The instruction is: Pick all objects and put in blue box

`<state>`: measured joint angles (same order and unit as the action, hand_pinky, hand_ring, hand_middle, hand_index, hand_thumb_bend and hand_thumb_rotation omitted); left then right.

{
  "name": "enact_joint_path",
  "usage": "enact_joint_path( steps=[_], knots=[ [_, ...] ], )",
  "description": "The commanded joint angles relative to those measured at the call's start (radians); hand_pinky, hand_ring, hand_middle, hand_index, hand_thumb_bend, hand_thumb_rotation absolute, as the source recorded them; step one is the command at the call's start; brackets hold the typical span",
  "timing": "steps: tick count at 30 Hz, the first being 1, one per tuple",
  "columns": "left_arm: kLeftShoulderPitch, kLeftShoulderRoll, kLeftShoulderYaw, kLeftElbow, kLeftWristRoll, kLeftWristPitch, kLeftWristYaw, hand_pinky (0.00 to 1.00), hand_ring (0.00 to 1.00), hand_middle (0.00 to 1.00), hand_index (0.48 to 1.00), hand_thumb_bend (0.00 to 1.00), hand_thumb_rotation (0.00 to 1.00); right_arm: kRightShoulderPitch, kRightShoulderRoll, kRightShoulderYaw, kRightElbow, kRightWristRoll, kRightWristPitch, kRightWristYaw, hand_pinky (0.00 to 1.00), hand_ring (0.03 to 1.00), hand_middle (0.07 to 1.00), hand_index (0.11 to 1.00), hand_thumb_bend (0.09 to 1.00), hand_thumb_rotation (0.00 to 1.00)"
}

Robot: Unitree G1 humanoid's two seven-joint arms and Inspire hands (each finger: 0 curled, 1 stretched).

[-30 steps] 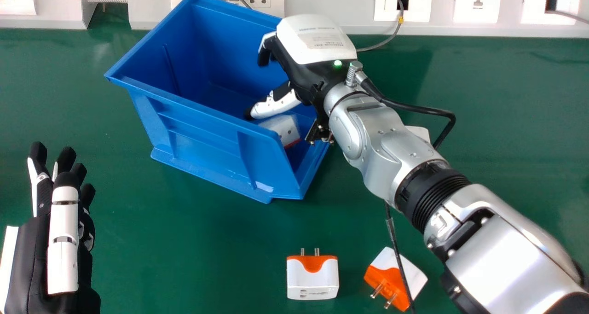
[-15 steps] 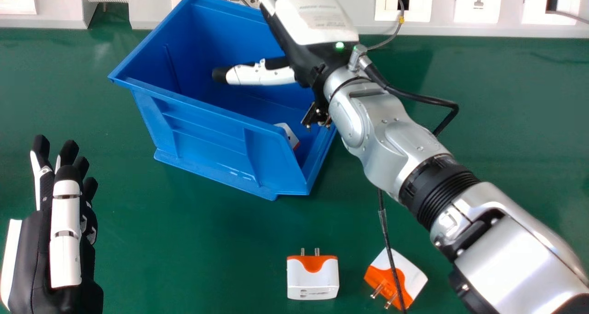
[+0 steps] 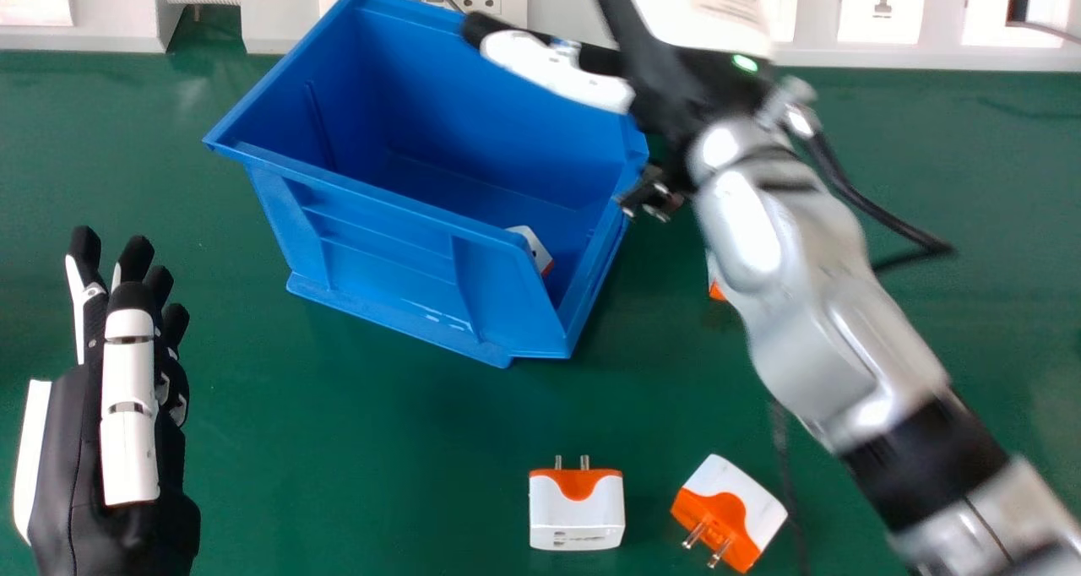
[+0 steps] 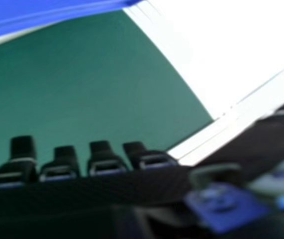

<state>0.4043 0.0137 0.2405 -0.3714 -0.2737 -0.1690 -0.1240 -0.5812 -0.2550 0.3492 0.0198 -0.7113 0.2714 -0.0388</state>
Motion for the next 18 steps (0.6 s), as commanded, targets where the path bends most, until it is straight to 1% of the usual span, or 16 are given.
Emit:
enact_joint_path(
  steps=[1,2,3,5,6,8,12,16,18],
  knots=[
    [-0.011,0.008,-0.001,-0.002,-0.008,-0.011,-0.01,1.0,1.0,1.0,0.971,0.22,0.91,0.098,-0.037,-0.053,-0.125,0.02,-0.017,0.015,0.89,0.997,1.0,1.0,0.435,0.99],
    [-0.013,0.008,-0.001,0.0,-0.012,-0.009,-0.012,1.0,1.0,1.0,0.971,0.22,0.91,0.14,-0.047,-0.067,-0.169,0.026,-0.021,0.026,0.89,0.997,1.0,1.0,0.435,0.99],
    [-0.014,0.009,-0.001,0.002,-0.01,-0.009,-0.012,1.0,1.0,1.0,0.97,0.22,0.9,0.191,-0.058,-0.083,-0.224,0.031,-0.021,0.038,0.89,0.998,1.0,1.0,0.445,1.0],
    [-0.014,0.007,-0.003,0.002,-0.004,-0.004,-0.007,1.0,1.0,1.0,0.97,0.21,0.89,0.291,-0.076,-0.117,-0.322,0.044,-0.018,0.062,0.88,0.998,1.0,1.0,0.451,1.0],
    [-0.016,0.006,-0.003,0.005,-0.002,-0.007,-0.007,1.0,1.0,1.0,0.97,0.21,0.89,0.345,-0.088,-0.133,-0.366,0.042,-0.022,0.065,0.88,0.998,1.0,1.0,0.451,1.0],
    [-0.018,0.004,-0.004,0.013,-0.003,-0.012,-0.009,1.0,1.0,1.0,0.969,0.21,0.89,0.442,-0.107,-0.162,-0.431,0.038,-0.042,0.062,0.88,0.999,1.0,1.0,0.451,0.98],
    [-0.013,-0.002,-0.01,0.013,-0.002,-0.011,-0.008,1.0,1.0,1.0,0.964,0.21,0.85,0.608,-0.135,-0.214,-0.478,0.025,-0.142,-0.003,0.89,0.998,1.0,1.0,0.47,0.94],
    [-0.013,0.0,-0.012,0.02,0.009,-0.02,-0.009,1.0,1.0,1.0,0.964,0.21,0.83,0.742,-0.146,-0.247,-0.468,0.0,-0.25,-0.099,0.89,0.988,1.0,0.998,0.491,0.94],
    [-0.013,0.002,-0.013,0.023,0.001,-0.018,-0.016,1.0,1.0,1.0,0.964,0.21,0.83,0.792,-0.143,-0.251,-0.435,-0.017,-0.302,-0.161,0.89,0.988,1.0,0.998,0.491,0.94]
  ],
)
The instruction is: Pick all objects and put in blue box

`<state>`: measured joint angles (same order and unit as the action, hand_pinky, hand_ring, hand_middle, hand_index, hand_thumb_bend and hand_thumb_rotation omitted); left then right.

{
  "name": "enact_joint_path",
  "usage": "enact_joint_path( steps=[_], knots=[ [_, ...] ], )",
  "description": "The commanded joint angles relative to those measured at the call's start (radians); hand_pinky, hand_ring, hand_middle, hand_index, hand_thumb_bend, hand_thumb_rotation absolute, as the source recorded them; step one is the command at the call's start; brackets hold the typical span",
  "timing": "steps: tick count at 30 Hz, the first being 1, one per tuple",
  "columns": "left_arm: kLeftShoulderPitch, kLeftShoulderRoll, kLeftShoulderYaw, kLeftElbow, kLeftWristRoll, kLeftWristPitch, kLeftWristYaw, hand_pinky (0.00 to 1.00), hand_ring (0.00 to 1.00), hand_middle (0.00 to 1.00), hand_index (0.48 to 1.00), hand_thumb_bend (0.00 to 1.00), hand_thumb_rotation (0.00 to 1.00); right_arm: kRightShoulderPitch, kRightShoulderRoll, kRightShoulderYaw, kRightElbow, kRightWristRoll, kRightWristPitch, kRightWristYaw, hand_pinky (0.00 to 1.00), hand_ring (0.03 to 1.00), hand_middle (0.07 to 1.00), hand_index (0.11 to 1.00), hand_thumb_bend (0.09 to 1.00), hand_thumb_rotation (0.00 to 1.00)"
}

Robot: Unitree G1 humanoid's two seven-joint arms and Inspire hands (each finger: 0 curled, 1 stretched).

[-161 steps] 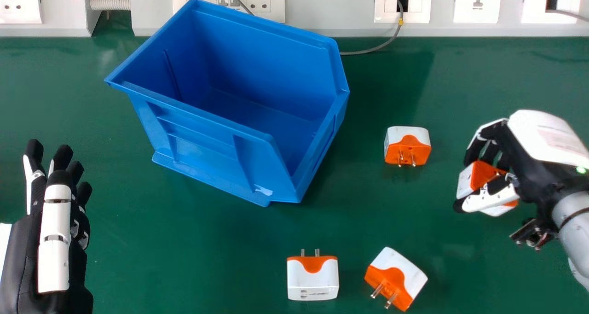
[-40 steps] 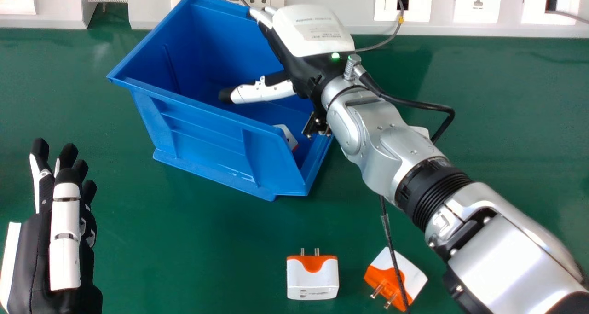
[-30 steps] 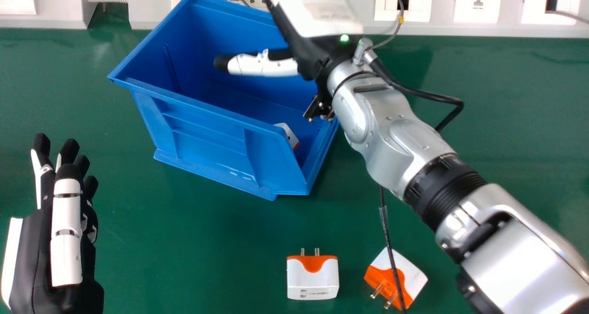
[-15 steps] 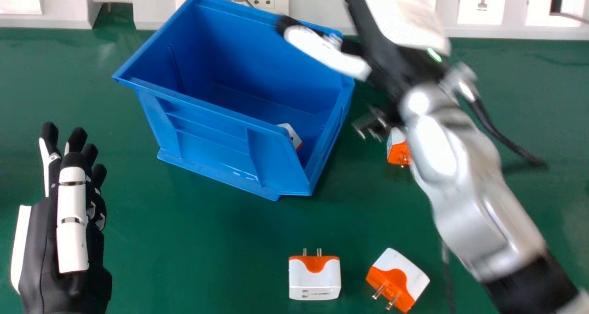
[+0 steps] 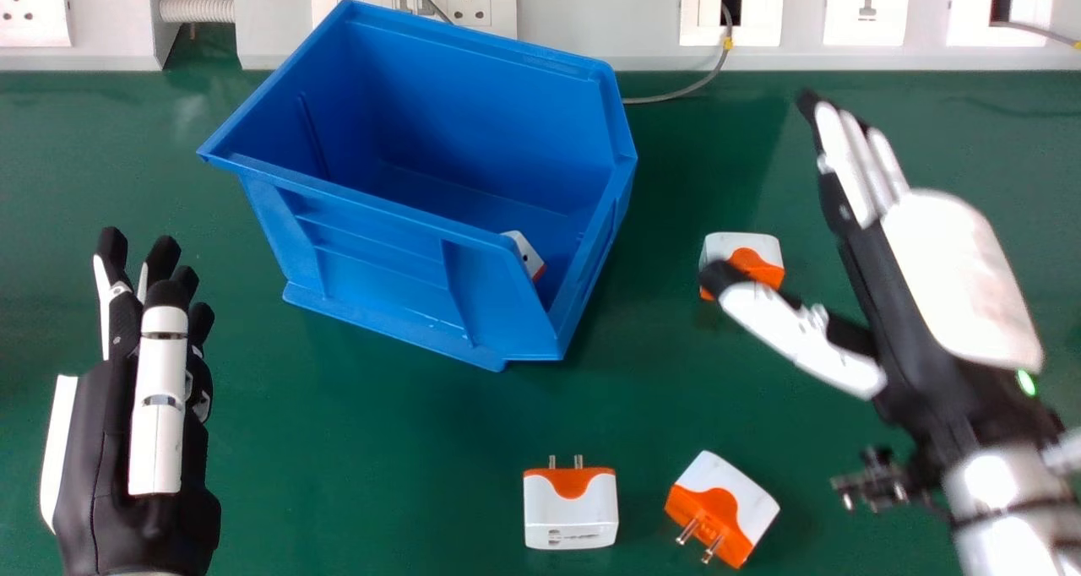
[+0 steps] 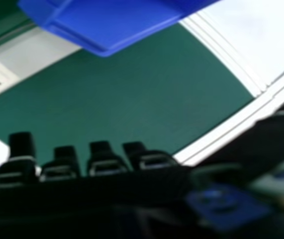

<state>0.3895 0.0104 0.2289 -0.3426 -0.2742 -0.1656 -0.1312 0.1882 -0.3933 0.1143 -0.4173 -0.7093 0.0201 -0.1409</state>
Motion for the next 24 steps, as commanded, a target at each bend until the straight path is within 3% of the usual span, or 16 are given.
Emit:
enact_joint_path(
  steps=[1,6,9,14,22,24],
  knots=[
    [0.003,0.006,-0.002,-0.005,0.002,-0.021,-0.009,1.0,1.0,1.0,0.965,0.21,0.83,0.045,-0.004,-0.017,0.021,-0.031,-0.074,-0.088,0.89,0.986,1.0,0.996,0.5,0.94],
    [0.01,0.0,-0.008,-0.013,0.014,-0.021,0.004,1.0,1.0,1.0,0.971,0.21,0.83,0.133,-0.002,0.009,0.15,-0.099,-0.179,-0.235,0.88,0.974,0.996,0.986,0.526,0.92],
    [0.011,0.0,-0.005,-0.007,0.019,-0.032,0.006,1.0,1.0,1.0,0.972,0.21,0.82,0.167,0.002,0.038,0.229,-0.145,-0.217,-0.304,0.86,0.966,0.993,0.981,0.541,0.91],
    [0.022,-0.002,-0.003,-0.017,0.029,-0.031,0.014,1.0,1.0,1.0,0.97,0.21,0.82,0.188,0.013,0.09,0.35,-0.22,-0.215,-0.387,0.84,0.955,0.987,0.976,0.598,0.89],
    [0.029,0.0,-0.002,-0.019,0.031,-0.032,0.011,1.0,1.0,1.0,0.971,0.24,0.81,0.194,0.004,0.15,0.466,-0.269,-0.208,-0.455,0.82,0.946,0.982,0.972,0.664,0.89],
    [0.028,0.001,0.0,-0.019,0.022,-0.032,0.006,1.0,1.0,1.0,0.97,0.24,0.82,0.193,0.003,0.16,0.482,-0.273,-0.201,-0.461,0.82,0.947,0.983,0.971,0.67,0.89]
  ],
)
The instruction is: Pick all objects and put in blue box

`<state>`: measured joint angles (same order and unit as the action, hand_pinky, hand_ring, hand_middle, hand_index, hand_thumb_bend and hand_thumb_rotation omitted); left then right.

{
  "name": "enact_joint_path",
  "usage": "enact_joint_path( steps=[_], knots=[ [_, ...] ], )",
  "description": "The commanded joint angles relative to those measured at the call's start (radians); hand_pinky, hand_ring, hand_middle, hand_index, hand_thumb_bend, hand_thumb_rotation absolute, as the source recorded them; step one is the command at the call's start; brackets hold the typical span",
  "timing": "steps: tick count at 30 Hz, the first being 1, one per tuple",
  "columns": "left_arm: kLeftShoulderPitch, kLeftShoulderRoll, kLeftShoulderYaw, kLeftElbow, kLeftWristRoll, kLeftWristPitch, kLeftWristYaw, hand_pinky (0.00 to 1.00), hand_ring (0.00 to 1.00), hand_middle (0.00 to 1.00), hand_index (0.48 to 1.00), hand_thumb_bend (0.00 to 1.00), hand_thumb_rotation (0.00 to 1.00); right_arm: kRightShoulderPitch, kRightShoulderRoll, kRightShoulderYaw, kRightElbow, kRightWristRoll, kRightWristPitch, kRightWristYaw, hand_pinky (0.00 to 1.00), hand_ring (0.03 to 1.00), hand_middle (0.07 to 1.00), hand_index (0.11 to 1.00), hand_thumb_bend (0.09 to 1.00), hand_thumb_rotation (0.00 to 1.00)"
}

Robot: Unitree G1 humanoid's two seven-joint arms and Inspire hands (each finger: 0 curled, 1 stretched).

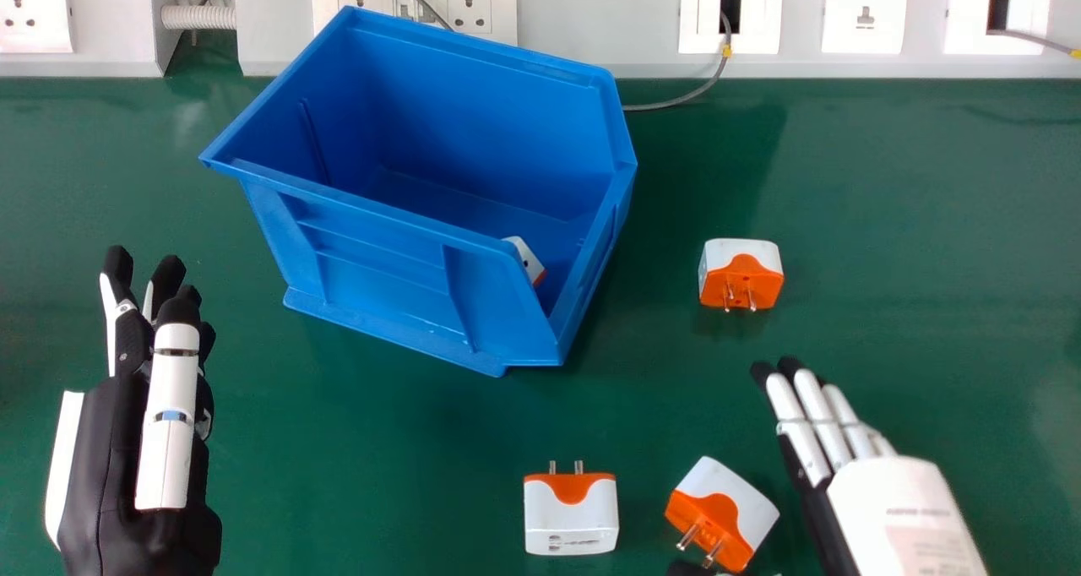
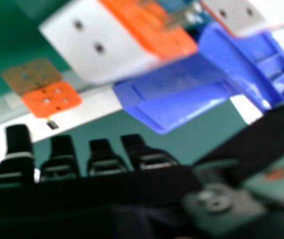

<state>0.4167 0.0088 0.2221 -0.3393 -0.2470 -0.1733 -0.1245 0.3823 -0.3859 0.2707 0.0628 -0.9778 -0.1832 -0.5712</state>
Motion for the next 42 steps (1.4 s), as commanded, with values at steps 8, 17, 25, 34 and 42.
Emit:
enact_joint_path(
  steps=[8,17,25,34,42],
  knots=[
    [-0.006,0.006,0.01,-0.024,-0.026,-0.016,-0.007,1.0,1.0,1.0,0.97,0.23,0.82,-0.037,0.0,0.038,0.076,-0.037,0.056,-0.048,0.81,0.936,0.975,0.96,0.678,0.89],
    [-0.009,0.011,0.016,-0.02,-0.028,-0.018,-0.005,1.0,1.0,1.0,0.969,0.23,0.82,-0.118,0.014,0.084,0.189,-0.058,0.149,-0.045,0.79,0.917,0.959,0.944,0.663,0.89],
    [-0.009,0.016,0.019,-0.024,-0.027,-0.016,-0.008,1.0,1.0,1.0,0.968,0.21,0.87,-0.193,0.03,0.119,0.289,-0.045,0.194,-0.057,0.76,0.899,0.943,0.926,0.613,0.85],
    [-0.006,0.02,0.024,-0.032,-0.031,-0.015,-0.012,1.0,1.0,1.0,0.966,0.2,0.87,-0.248,0.034,0.157,0.358,-0.039,0.244,-0.057,0.76,0.889,0.936,0.917,0.585,0.83],
    [-0.005,0.022,0.028,-0.035,-0.045,-0.013,-0.015,1.0,1.0,1.0,0.966,0.2,0.88,-0.281,0.029,0.15,0.412,0.051,0.144,-0.102,0.67,0.775,0.816,0.801,0.538,0.71]
  ],
)
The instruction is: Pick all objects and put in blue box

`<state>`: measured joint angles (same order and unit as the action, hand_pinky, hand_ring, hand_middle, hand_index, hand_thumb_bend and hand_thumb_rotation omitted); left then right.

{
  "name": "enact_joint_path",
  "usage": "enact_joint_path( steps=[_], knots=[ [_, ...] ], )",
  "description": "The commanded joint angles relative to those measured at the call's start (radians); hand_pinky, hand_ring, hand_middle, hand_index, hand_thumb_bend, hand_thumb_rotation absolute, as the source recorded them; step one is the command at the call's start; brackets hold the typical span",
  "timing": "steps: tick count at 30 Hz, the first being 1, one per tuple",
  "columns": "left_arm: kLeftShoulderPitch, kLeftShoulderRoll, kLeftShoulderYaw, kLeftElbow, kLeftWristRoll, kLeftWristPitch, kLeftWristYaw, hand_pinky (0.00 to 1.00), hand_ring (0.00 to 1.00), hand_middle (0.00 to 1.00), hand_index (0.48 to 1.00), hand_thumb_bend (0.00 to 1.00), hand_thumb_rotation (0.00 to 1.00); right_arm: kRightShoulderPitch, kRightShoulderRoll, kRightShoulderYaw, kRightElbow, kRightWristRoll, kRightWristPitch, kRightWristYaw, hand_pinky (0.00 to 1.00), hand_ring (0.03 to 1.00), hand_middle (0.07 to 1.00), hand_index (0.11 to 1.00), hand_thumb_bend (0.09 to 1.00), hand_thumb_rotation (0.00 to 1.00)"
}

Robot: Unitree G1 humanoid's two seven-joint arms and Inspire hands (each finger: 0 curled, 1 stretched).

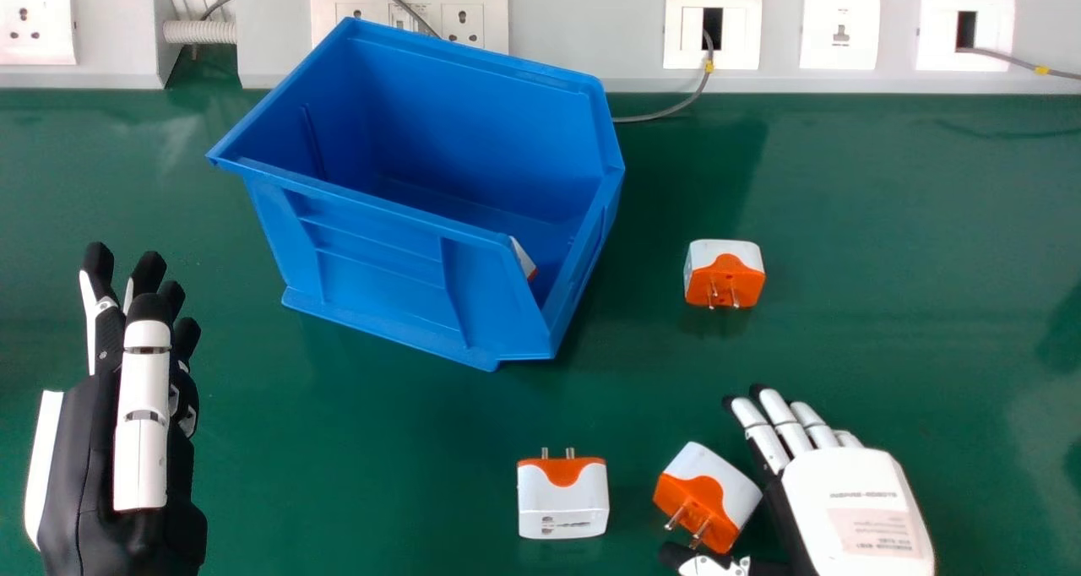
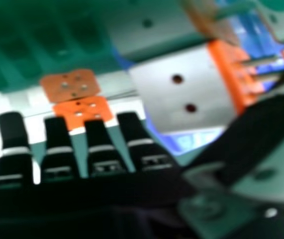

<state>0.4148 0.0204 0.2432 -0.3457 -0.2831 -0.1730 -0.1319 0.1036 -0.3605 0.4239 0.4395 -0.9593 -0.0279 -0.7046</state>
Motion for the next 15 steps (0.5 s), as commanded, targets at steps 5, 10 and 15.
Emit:
enact_joint_path(
  steps=[5,10,15],
  knots=[
    [-0.003,0.012,0.009,-0.032,-0.017,-0.012,-0.009,1.0,1.0,1.0,0.967,0.21,0.88,0.001,-0.002,-0.008,-0.004,0.085,-0.015,0.106,0.51,0.593,0.638,0.683,0.522,0.51],
    [-0.005,0.014,0.012,-0.033,-0.038,-0.006,-0.019,1.0,1.0,1.0,0.968,0.21,0.87,0.011,0.009,-0.02,-0.069,0.121,0.03,0.2,0.36,0.423,0.473,0.606,0.512,0.38],
    [-0.004,0.017,0.014,-0.037,-0.023,-0.005,-0.014,1.0,1.0,1.0,0.972,0.21,0.86,0.013,0.017,-0.02,-0.108,0.115,0.061,0.212,0.25,0.304,0.354,0.557,0.504,0.3]
  ],
)
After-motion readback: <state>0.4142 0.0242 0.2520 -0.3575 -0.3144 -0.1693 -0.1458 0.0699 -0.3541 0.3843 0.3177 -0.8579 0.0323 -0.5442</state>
